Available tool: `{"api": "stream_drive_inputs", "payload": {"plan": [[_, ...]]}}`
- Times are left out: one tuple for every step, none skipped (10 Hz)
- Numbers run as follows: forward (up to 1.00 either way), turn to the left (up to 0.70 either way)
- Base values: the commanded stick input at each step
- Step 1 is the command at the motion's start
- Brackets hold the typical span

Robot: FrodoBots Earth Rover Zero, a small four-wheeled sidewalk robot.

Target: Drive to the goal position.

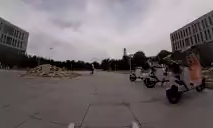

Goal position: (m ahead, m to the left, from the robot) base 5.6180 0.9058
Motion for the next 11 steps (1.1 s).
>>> {"api": "stream_drive_inputs", "payload": {"plan": [[0.70, 0.00], [0.70, 0.00], [0.70, 0.00], [0.70, 0.00], [0.70, 0.00], [0.70, 0.00], [0.70, 0.00], [0.70, 0.00], [0.70, 0.00], [0.70, 0.00], [0.70, 0.00]]}}
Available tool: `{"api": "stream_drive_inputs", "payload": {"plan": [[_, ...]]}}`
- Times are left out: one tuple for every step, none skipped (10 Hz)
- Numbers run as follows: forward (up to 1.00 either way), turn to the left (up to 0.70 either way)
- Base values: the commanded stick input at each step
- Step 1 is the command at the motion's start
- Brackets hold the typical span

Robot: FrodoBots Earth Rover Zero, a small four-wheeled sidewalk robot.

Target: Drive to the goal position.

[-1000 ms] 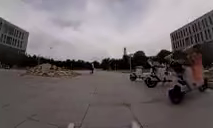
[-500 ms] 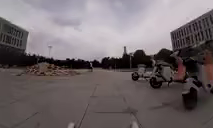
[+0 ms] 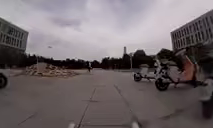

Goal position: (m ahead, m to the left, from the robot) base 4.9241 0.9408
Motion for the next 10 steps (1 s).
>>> {"api": "stream_drive_inputs", "payload": {"plan": [[0.70, 0.00], [0.70, 0.00], [0.70, 0.00], [0.70, 0.00], [0.70, 0.00], [0.70, 0.00], [0.70, 0.00], [0.70, 0.00], [0.70, 0.00], [0.70, 0.00]]}}
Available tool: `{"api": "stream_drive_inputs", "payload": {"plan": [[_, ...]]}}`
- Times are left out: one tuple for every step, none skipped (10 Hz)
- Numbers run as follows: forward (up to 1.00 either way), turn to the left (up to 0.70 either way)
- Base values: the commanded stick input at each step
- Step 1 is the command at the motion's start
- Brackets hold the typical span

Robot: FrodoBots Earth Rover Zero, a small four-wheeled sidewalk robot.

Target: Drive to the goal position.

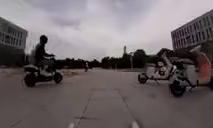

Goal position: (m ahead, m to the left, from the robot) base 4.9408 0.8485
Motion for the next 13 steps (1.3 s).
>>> {"api": "stream_drive_inputs", "payload": {"plan": [[0.70, 0.00], [0.70, 0.00], [0.70, 0.00], [0.70, 0.00], [0.70, 0.00], [0.70, 0.00], [0.70, 0.00], [0.70, 0.00], [0.70, 0.00], [0.70, 0.00], [0.70, 0.00], [0.70, 0.00], [0.70, 0.00]]}}
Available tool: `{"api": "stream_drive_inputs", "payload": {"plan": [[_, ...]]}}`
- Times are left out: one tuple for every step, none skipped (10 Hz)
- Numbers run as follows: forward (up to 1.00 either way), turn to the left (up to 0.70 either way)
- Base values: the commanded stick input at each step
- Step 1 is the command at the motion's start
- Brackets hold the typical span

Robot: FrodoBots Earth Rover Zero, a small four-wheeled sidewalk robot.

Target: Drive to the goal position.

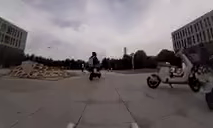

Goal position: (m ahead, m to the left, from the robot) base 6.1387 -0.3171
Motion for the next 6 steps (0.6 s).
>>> {"api": "stream_drive_inputs", "payload": {"plan": [[0.70, 0.00], [0.70, 0.00], [0.70, 0.00], [0.70, 0.00], [0.70, 0.00], [0.70, 0.00]]}}
